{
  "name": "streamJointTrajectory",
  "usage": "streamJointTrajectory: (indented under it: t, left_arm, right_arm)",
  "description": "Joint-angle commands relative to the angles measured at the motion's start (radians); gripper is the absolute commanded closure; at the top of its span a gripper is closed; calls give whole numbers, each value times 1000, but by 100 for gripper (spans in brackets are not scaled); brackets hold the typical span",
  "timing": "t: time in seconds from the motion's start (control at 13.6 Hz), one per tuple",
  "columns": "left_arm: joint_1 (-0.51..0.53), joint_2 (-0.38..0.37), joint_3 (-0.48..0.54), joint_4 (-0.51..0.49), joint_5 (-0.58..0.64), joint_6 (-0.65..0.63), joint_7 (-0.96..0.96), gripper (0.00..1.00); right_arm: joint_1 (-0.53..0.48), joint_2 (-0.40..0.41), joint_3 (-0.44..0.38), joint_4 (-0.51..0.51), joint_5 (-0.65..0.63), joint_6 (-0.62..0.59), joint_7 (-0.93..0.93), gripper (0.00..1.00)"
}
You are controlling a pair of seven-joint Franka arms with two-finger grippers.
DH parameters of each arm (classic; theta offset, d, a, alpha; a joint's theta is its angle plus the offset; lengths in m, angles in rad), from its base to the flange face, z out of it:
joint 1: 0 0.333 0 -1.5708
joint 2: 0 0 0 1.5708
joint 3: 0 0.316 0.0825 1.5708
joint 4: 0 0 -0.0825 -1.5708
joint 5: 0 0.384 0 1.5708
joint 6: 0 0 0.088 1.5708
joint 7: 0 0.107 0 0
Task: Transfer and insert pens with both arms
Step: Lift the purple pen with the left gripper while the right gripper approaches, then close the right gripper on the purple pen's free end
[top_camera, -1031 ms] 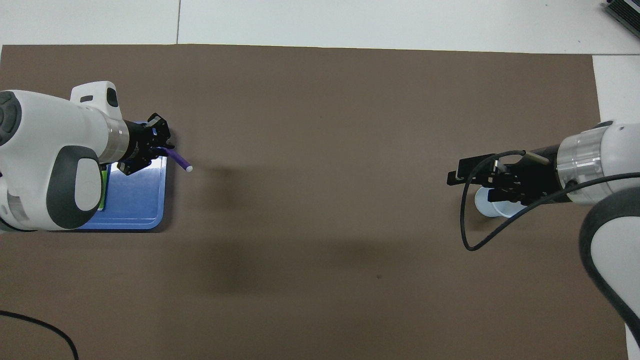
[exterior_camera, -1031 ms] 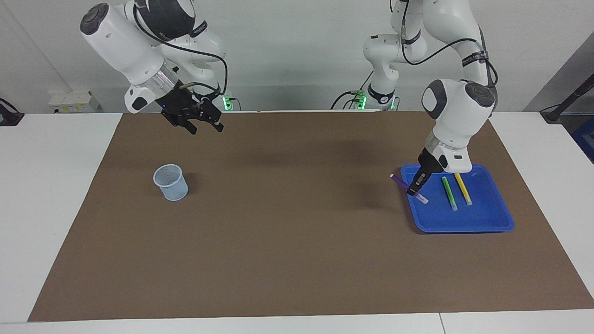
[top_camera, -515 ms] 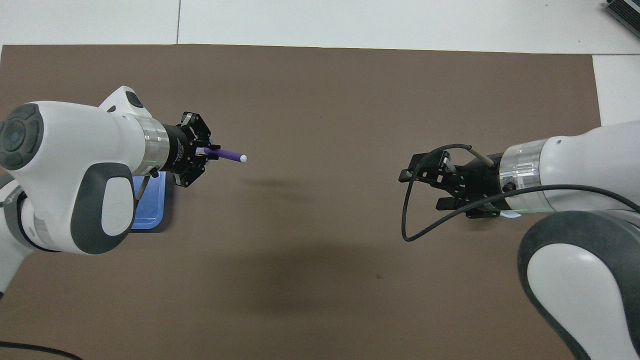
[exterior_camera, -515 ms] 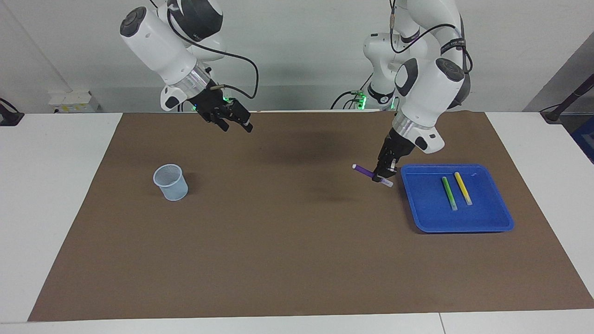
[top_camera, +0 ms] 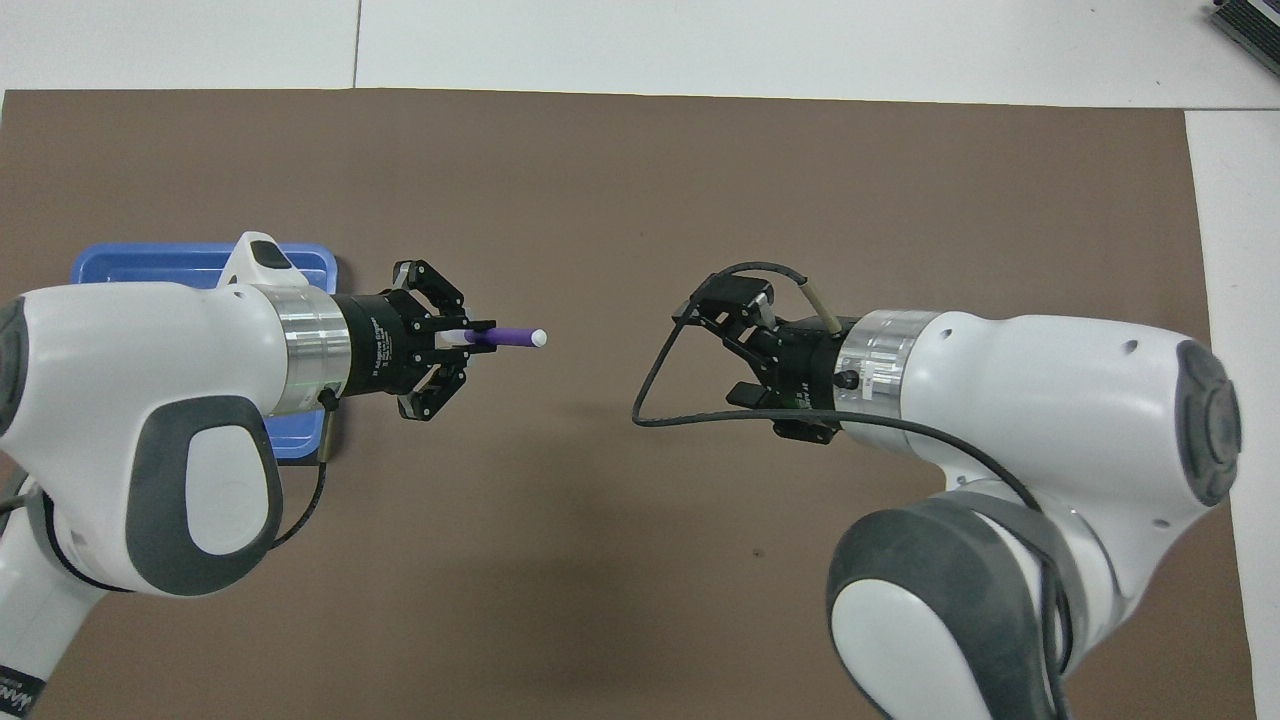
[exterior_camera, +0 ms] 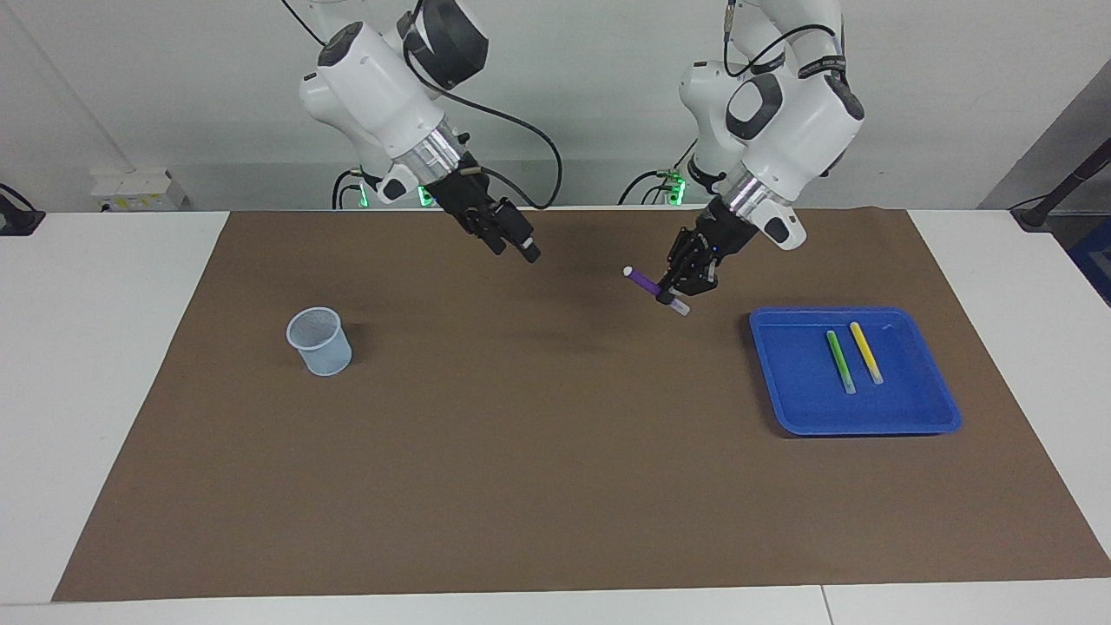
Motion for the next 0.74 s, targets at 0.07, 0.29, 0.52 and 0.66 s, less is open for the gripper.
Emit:
streamJointTrajectory:
  t: [0.07, 0.29, 0.52, 0.66]
  left_arm:
    - [-71, -44, 13, -67, -23, 101, -103, 100]
    - [-85, -47, 13, -71, -25, 113, -130, 100]
    - [-94, -47, 13, -71, -25, 138, -167, 100]
    - [-98, -47, 13, -75, -28, 144, -173, 100]
  right_arm:
    - [82, 34, -2, 3, 30, 123, 39, 0]
    - [162, 97, -2, 13, 31, 261, 135, 0]
    - [194, 140, -2, 28, 30, 321, 156, 0]
    - [209, 153, -2, 47, 30, 321, 173, 2]
